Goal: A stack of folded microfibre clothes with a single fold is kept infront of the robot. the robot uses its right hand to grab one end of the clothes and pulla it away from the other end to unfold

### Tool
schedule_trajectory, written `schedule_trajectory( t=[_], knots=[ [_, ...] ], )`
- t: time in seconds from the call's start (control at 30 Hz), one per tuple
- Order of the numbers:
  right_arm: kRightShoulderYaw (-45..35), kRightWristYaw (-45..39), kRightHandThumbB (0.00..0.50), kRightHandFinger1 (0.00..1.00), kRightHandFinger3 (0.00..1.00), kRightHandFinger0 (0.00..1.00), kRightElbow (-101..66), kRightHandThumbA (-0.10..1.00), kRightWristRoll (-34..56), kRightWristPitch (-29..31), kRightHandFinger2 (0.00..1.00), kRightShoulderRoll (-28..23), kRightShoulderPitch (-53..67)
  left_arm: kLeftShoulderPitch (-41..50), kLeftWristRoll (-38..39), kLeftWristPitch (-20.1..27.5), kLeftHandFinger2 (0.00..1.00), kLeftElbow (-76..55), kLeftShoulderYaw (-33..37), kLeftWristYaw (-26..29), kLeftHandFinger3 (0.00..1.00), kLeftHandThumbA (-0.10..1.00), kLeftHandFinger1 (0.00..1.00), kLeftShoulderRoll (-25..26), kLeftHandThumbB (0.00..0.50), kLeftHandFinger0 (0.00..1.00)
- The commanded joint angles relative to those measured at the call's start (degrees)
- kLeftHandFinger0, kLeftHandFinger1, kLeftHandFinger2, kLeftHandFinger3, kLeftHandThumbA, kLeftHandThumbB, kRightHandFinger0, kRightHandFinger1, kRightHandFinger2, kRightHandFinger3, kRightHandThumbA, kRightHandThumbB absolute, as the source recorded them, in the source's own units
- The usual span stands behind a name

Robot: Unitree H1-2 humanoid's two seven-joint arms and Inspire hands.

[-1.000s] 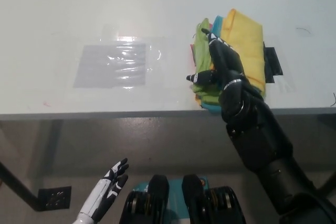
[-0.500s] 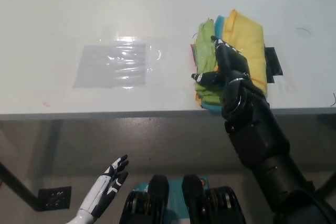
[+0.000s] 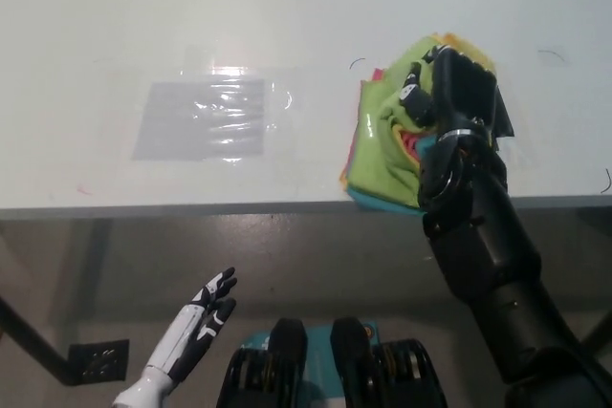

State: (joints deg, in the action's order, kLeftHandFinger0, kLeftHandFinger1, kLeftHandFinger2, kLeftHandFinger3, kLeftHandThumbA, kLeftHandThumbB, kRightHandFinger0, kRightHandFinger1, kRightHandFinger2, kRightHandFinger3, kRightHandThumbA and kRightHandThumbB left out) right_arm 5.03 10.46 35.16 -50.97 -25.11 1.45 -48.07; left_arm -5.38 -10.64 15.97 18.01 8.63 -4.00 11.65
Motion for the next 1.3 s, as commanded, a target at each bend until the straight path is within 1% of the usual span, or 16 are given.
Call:
schedule_trajectory(
  t=[0.0,0.07,0.1,0.27,0.37,0.5,0.53,0.7,0.8,0.9,1.0,1.1,1.17,1.2,1.23,1.27],
  knots=[
    [-0.86,8.33,0.247,0.04,0.25,0.0,-1.68,-0.1,3.94,4.1,0.13,-0.45,-2.11,-1.49,-0.22,1.66,1.0,-0.63,-0.42,-0.15,1.0,1.0,1.0,0.61,0.5,1.0],
    [-1.1,9.08,0.224,0.21,0.38,0.0,-1.74,-0.1,5.28,5.11,0.65,-0.6,-2.0,-1.74,-0.31,2.0,1.0,-0.33,-0.36,-0.19,1.0,1.0,1.0,0.64,0.5,1.0],
    [-1.29,9.43,0.227,0.25,0.45,0.0,-1.82,-0.1,5.93,5.65,0.76,-0.71,-1.89,-1.84,-0.4,2.03,1.0,-0.34,-0.32,-0.19,1.0,1.0,1.0,0.65,0.5,1.0],
    [-1.55,11.07,0.215,0.26,0.6,0.0,-1.95,-0.1,8.2,7.36,0.77,-1.26,-1.58,-1.98,-0.55,1.94,1.0,-0.46,-0.34,-0.14,1.0,1.0,1.0,0.68,0.5,1.0],
    [-2.8,13.83,0.215,0.37,0.88,0.0,-1.88,-0.1,10.82,10.98,0.9,-1.57,-1.34,-2.02,-0.67,1.99,1.0,-0.61,-0.28,-0.18,1.0,1.0,1.0,0.75,0.5,1.0],
    [-6.55,21.15,0.206,0.41,0.87,0.0,-0.21,-0.1,16.73,22.74,0.88,-1.43,-1.01,-1.83,-0.82,1.69,1.0,-0.78,-0.32,-0.04,1.0,1.0,1.0,0.68,0.5,1.0],
    [-8.31,23.82,0.207,0.39,0.8,0.01,-0.35,-0.1,18.65,26.51,0.81,-1.06,-0.65,-1.67,-0.67,1.64,1.0,-0.83,-0.4,-0.05,1.0,1.0,1.0,0.67,0.5,1.0],
    [-17.98,31.06,0.175,0.06,0.67,0.0,-4.52,-0.1,28.33,38.33,0.51,1.08,2.06,-1.34,-0.54,1.82,1.0,-0.69,-0.73,0.31,1.0,1.0,1.0,0.69,0.5,1.0],
    [-22.65,31.82,0.146,0.04,0.77,0.0,-3.23,-0.1,32.26,42.6,0.52,-0.01,3.7,-0.71,-0.54,2.18,1.0,-0.49,-0.86,0.5,1.0,1.0,1.0,0.83,0.5,1.0],
    [-26.74,31.0,0.144,0.04,0.71,0.0,-0.39,-0.1,35.68,44.87,0.5,-1.76,4.88,-0.08,-0.7,2.61,1.0,-0.35,-0.96,0.73,1.0,1.0,1.0,1.06,0.5,1.0],
    [-29.12,28.64,0.143,0.09,0.71,0.0,1.58,-0.1,37.82,46.54,0.53,-3.55,6.37,0.28,-0.48,2.91,1.0,-0.38,-1.15,0.83,1.0,1.0,1.0,1.09,0.5,1.0],
    [-31.24,25.86,0.16,0.19,0.81,0.01,2.49,-0.1,40.69,48.01,0.63,-3.88,7.35,0.5,-0.51,3.15,1.0,-0.34,-1.41,1.22,1.0,1.0,1.0,1.07,0.5,1.0],
    [-30.98,23.98,0.173,0.42,0.9,0.19,0.4,-0.09,39.83,45.18,0.82,-3.69,8.94,0.77,-0.28,3.06,1.0,-0.31,-1.68,1.36,1.0,1.0,1.0,1.05,0.5,1.0],
    [-30.67,23.52,0.174,0.47,0.81,0.27,0.05,-0.08,39.18,44.55,0.78,-3.67,9.39,0.88,-0.26,3.08,1.0,-0.25,-1.78,1.46,1.0,1.0,1.0,1.03,0.5,1.0],
    [-29.53,20.75,0.138,0.71,0.91,0.58,-0.37,0.05,39.23,46.1,0.95,-4.08,10.65,1.1,-0.65,3.1,1.0,-0.26,-1.85,1.81,1.0,1.0,1.0,1.05,0.5,1.0],
    [-28.92,19.76,0.148,0.6,0.93,0.47,-0.38,0.08,39.03,47.06,0.89,-4.26,11.03,1.28,-0.82,2.88,1.0,-0.37,-1.9,1.87,1.0,1.0,1.0,1.11,0.5,1.0]
  ],
)
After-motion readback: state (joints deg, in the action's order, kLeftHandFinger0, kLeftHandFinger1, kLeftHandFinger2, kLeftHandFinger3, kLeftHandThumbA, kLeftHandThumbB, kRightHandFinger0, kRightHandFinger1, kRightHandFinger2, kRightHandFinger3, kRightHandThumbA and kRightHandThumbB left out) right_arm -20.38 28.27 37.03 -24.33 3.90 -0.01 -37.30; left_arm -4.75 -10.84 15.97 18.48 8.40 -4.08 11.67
